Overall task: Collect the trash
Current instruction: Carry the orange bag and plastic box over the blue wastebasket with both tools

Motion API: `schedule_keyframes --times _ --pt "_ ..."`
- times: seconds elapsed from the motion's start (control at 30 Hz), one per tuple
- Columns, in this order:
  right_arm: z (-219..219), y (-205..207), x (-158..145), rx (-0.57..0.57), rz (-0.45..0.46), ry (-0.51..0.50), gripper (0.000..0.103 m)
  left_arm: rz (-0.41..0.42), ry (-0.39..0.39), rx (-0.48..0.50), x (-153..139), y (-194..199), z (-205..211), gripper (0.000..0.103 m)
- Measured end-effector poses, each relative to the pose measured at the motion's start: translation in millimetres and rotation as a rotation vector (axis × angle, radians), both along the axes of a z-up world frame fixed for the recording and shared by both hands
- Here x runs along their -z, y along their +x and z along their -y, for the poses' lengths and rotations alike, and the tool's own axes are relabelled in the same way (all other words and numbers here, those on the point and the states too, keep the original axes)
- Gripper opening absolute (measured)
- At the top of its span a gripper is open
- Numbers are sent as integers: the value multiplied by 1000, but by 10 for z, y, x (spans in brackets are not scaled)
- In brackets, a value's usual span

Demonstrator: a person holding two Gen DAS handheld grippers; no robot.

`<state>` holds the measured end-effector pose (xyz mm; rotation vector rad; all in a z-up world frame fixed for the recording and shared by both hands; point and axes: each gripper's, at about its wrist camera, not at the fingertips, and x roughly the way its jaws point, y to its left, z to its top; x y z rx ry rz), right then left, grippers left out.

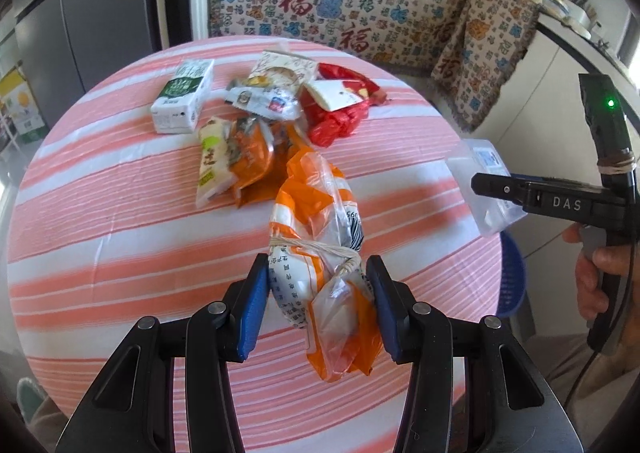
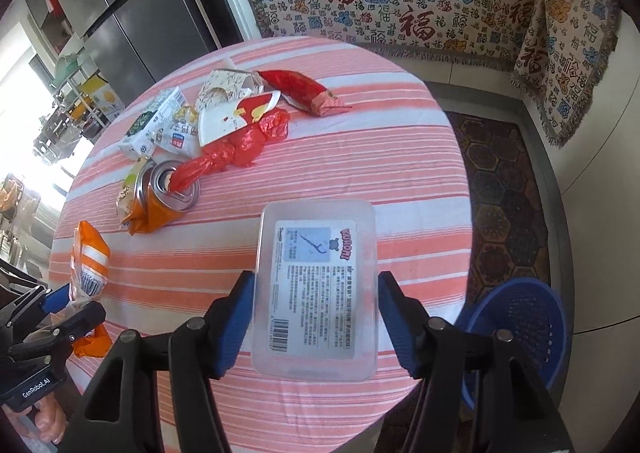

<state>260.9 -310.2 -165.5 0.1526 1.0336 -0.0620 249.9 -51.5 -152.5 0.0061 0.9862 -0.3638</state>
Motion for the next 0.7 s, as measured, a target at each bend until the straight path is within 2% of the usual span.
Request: schedule_keyframes --times 0.17,0.3,0.5,0.7 --pt "393 -294 -205 42 59 -21 62 25 -23 87 -159 -47 549 49" --pt "885 -565 -238 133 81 -58 62 23 -44 170 -203 -91 1111 49" --pt "1640 -947 -134 286 83 -74 62 30 -60 301 -187 -191 1974 49" --pt "2219 -1260 75 397 78 -82 62 -7 -84 401 7 -239 2760 49"
